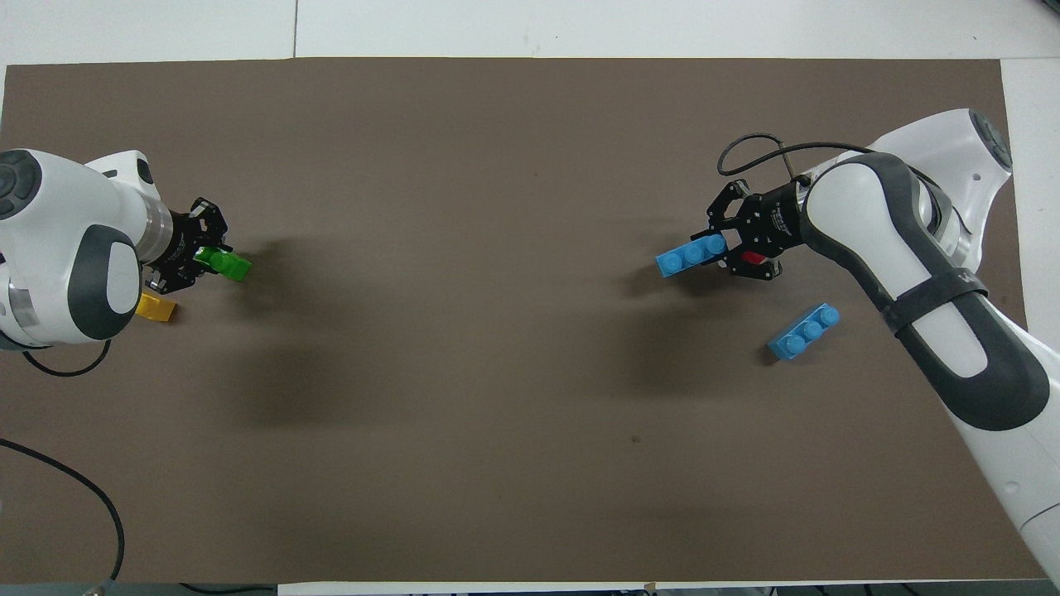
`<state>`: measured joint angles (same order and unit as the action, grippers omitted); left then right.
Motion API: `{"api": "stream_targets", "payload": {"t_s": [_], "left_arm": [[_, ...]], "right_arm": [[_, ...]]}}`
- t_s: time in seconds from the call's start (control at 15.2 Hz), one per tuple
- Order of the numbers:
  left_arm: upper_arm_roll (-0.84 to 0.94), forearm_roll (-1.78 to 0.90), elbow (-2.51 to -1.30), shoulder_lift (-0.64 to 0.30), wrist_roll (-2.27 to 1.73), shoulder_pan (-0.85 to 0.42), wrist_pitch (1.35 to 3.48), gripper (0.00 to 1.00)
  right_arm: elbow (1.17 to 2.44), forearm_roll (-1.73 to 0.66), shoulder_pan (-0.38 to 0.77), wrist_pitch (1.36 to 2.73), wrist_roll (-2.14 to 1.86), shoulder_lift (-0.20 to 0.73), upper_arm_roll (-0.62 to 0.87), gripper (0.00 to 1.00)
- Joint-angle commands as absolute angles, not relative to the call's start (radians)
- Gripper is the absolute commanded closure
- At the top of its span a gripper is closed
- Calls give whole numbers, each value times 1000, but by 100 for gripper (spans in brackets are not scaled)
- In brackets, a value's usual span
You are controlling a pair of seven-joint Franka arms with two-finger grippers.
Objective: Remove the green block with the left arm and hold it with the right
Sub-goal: 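Open the left gripper on green while the right gripper releases blue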
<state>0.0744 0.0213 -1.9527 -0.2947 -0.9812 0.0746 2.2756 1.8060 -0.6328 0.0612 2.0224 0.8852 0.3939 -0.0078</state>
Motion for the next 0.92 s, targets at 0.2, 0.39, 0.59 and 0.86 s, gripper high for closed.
{"api": "stream_targets", "payload": {"t_s": [0.2,0.39,0.59,0.86], "left_arm": [[77,25,-1934,-316,-896,80,2290,100],[77,25,-1956,-316,-829,81,2313,100],[77,23,-1971,-316,-816,90,2339,100],[78,23,-1977,-316,-816,87,2342,65]], "right_arm": [[1870,-660,46,2028,830,387,-5,100],[1879,-660,40,2028,821,388,-5,100],[1894,-661,37,2028,796,391,-5,100],[1908,-661,23,2028,770,396,-5,100]]}}
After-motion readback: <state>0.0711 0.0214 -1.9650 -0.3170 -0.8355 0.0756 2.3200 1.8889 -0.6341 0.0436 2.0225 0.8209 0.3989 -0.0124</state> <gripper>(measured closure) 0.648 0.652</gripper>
